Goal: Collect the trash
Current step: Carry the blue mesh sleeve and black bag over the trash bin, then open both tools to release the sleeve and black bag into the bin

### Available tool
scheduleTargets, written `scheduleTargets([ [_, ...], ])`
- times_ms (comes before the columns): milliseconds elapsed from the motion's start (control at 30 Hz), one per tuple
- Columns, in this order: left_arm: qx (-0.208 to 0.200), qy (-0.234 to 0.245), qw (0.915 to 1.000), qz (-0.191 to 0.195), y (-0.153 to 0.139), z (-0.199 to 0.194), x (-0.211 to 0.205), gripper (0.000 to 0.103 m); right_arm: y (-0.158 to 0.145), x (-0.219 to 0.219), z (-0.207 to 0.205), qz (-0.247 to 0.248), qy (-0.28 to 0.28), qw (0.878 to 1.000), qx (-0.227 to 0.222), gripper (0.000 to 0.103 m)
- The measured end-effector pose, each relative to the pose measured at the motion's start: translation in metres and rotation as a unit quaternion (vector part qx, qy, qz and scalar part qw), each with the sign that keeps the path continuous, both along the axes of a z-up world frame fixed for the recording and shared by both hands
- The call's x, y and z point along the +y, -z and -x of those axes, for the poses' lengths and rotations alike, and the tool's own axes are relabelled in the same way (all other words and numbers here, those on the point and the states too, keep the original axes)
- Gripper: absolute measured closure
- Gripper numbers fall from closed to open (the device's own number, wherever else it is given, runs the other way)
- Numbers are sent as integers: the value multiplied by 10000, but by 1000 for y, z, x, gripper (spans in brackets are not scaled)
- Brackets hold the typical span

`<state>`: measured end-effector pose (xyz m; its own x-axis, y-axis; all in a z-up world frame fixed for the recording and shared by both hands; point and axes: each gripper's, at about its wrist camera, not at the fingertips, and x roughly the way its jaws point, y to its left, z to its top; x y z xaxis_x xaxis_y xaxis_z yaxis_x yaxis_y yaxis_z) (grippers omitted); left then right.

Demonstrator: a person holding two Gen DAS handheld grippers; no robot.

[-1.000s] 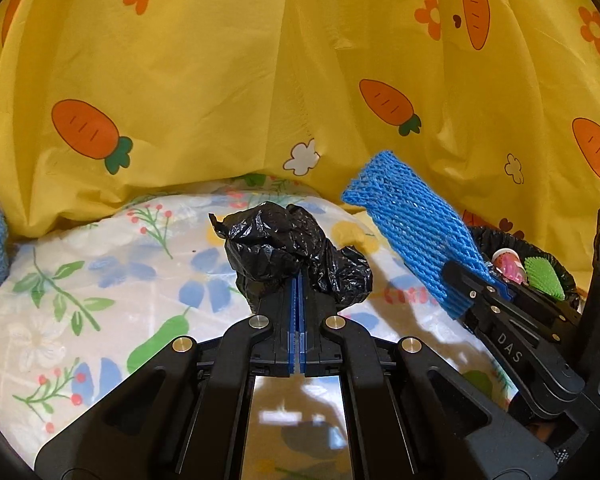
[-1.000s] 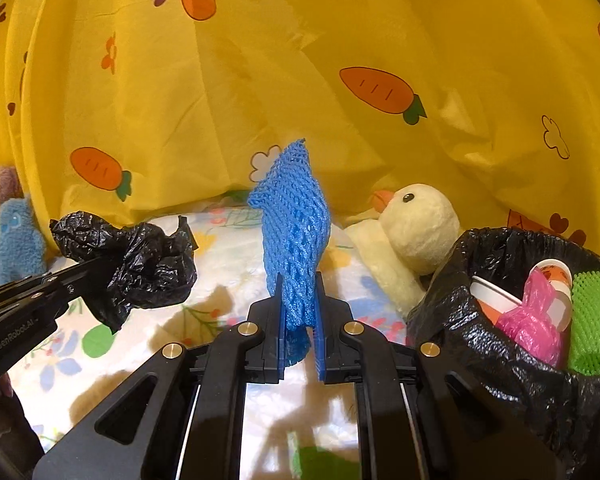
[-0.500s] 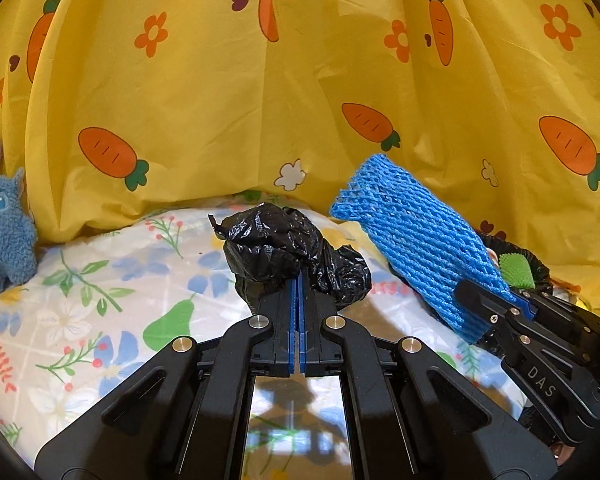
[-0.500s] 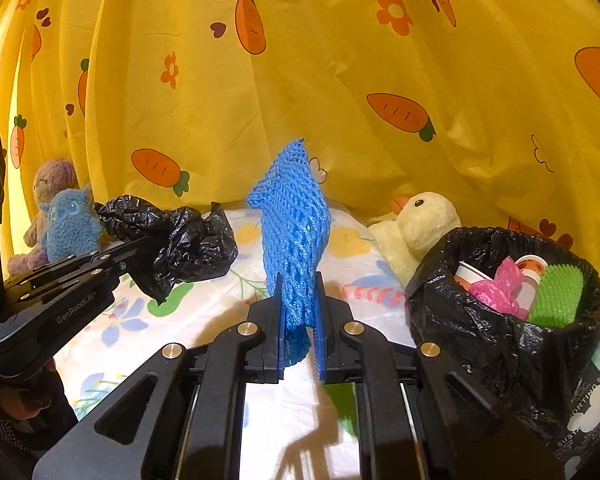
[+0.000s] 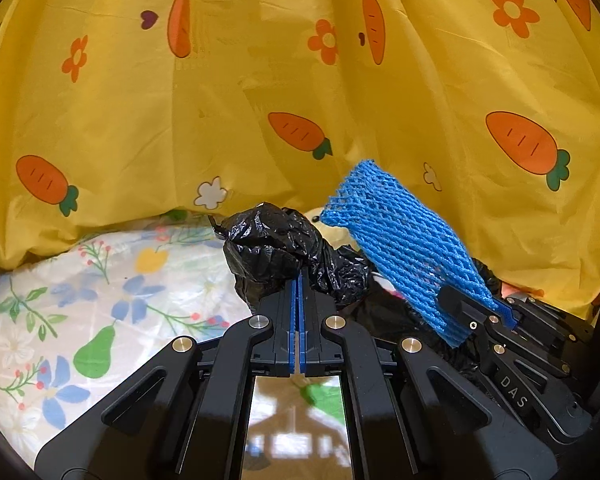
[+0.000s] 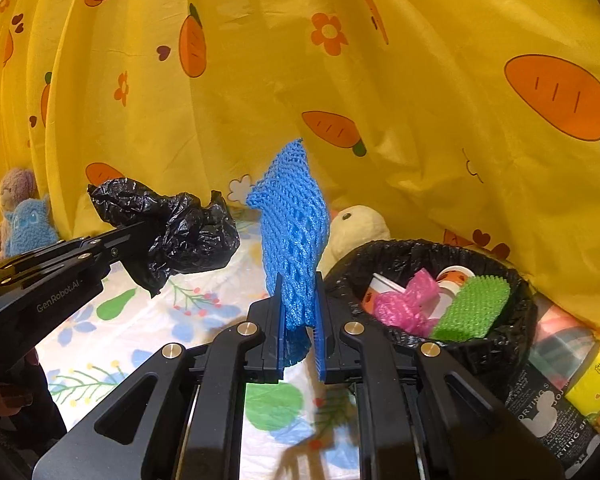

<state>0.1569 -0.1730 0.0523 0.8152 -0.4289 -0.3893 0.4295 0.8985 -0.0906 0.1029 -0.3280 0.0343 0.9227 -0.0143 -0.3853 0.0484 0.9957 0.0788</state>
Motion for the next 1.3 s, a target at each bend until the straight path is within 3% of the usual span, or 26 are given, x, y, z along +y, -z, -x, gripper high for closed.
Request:
scheduleTargets([
  [367,112,643,9978,69,5,-21,-71,103,5,-66,-2,51,895,9960,-2,91],
  [733,466,1104,9927,104,22,-50,-130,103,19,-106,-13,-42,1244,9921,175,91],
  [900,662,1175,9908,80,36,-64,-142,103,25,-111,-19,-23,1222,9922,246,91],
  [1167,923,1434,9847,364,47,-75,-139,102,32,-114,-24,-94,1177,9925,329,87],
  [1233,946,1471,9835,461,48,-75,-135,99,32,-114,-24,-102,1161,9927,317,81],
  [1300,939,1490,9832,487,49,-75,-131,89,33,-114,-25,-107,1131,9930,309,74],
])
